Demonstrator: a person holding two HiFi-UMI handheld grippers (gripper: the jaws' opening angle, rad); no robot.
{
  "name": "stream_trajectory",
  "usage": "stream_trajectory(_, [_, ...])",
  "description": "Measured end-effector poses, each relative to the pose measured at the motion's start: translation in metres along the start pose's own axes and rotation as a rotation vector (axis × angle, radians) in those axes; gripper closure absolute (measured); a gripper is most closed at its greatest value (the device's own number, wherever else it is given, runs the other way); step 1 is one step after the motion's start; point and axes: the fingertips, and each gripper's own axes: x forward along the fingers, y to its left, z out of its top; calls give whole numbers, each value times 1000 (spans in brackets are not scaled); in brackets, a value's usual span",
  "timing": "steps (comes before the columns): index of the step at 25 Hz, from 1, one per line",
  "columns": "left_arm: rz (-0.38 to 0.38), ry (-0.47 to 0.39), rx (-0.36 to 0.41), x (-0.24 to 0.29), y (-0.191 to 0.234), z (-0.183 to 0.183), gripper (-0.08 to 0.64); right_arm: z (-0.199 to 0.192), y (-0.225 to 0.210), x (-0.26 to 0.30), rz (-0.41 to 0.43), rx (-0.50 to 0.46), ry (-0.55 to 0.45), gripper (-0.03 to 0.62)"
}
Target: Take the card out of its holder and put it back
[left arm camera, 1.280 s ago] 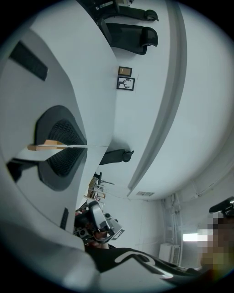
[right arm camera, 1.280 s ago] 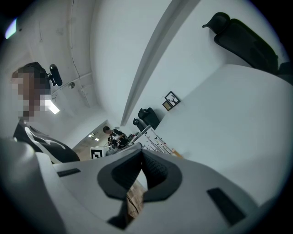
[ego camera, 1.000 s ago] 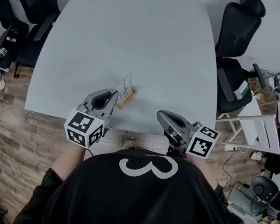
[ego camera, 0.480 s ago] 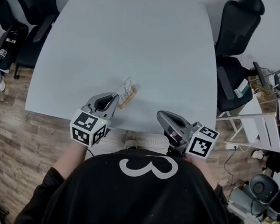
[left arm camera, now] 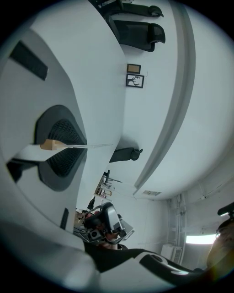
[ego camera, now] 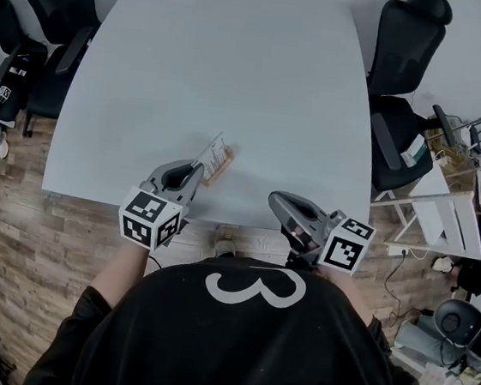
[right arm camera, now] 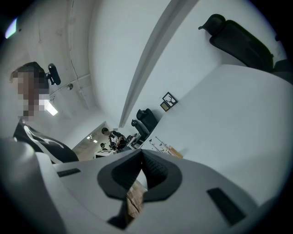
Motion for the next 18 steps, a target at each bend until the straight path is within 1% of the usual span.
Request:
stream_trajectory(3, [-10,10,0,3,-4,2,534,2,-2,-4,-2,2,-2,583])
stream_trajectory(6, [-1,-2,-16,1,-5,5,532,3,0,-7,3,-1,-5,583])
stream_trajectory(7, [0,-10,-27,0,-5,6,521,2,1,-8,6,-4,-5,583])
stream_trajectory(10, [11,-32,-60,-4,-7,7,434,-1,4,-15,12,-9,-9,583])
stream_trajectory(14, [51,-74,-79,-15,-6,16,403,-4,8,-26,20,-12,-11,583])
stream_trajectory(18, [92,-94,-106,-32,-9,20,400,-7,17,-38,44,-14,-17,583])
